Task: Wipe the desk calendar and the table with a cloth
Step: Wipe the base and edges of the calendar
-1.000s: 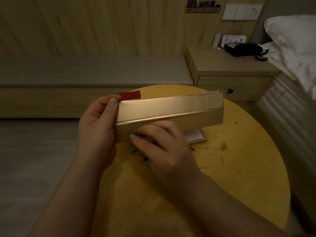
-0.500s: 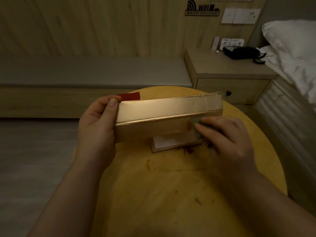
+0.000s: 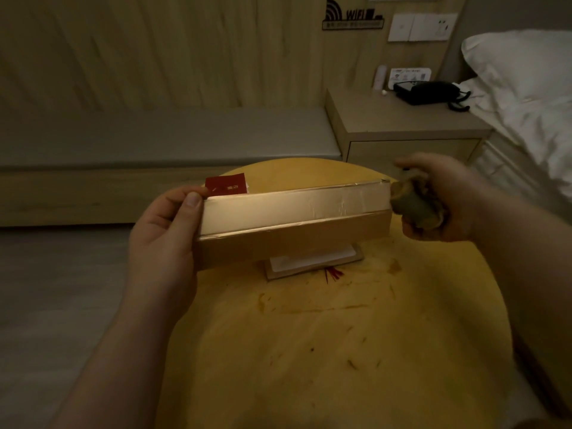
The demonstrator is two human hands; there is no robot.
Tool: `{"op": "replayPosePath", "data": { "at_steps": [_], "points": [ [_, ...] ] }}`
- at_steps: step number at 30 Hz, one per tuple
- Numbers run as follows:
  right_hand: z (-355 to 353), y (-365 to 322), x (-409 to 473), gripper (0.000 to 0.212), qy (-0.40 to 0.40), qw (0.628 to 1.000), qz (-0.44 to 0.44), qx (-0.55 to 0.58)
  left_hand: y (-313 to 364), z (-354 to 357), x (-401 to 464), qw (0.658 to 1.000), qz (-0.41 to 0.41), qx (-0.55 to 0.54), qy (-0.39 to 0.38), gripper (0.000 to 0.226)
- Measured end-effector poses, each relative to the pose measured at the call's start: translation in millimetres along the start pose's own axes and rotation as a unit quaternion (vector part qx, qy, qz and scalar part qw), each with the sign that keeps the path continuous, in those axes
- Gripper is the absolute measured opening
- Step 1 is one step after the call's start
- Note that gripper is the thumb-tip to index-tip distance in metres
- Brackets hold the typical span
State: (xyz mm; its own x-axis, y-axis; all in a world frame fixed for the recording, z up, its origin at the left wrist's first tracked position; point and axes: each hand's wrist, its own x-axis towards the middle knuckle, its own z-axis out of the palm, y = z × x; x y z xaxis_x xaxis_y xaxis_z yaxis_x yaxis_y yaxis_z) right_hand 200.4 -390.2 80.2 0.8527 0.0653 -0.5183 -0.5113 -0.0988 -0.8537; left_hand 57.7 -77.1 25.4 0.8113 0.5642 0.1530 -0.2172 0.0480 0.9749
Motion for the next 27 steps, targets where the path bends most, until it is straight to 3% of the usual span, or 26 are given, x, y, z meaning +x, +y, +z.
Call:
{"op": "replayPosePath", "data": {
  "at_steps": [2, 5, 9, 12, 18, 24, 27],
  "points": [
    [4.5, -7.3, 9.7, 0.049, -0.080, 0.993, 0.057, -0.069, 1.4, -1.9, -0.4, 1.000, -0.001, -0.005, -0.008, 0.017],
    [8.6, -5.8, 24.9, 0.036, -0.148, 0.980, 0.087, -0.096, 2.8, -5.1, -0.9, 1.000, -0.002, -0.005, -0.022, 0.020],
    [5.9, 1.3, 30.0, 0.056, -0.191, 0.978, 0.056, -0.062, 6.0, -8.3, -0.6, 0.998, 0.011, -0.038, -0.055, 0.028],
    [0.2, 8.0, 22.1, 0.065, -0.217, 0.975, 0.016, -0.048, 8.0, -9.6, 1.3, 0.997, -0.004, -0.053, -0.048, 0.021],
    [-16.4, 19.5, -5.8, 0.040, -0.181, 0.969, -0.151, -0.078, 16.7, -8.8, -1.0, 0.997, -0.055, -0.036, -0.042, 0.049],
    [-25.7, 32.1, -28.5, 0.030, -0.103, 0.949, -0.261, -0.146, 15.3, 6.3, -4.0, 0.995, -0.034, 0.075, -0.062, 0.026],
    [-28.2, 38.0, -34.4, 0.028, -0.055, 0.937, -0.297, -0.176, 8.8, 19.6, -3.6, 0.997, -0.019, 0.065, -0.042, 0.014]
  ]
}}
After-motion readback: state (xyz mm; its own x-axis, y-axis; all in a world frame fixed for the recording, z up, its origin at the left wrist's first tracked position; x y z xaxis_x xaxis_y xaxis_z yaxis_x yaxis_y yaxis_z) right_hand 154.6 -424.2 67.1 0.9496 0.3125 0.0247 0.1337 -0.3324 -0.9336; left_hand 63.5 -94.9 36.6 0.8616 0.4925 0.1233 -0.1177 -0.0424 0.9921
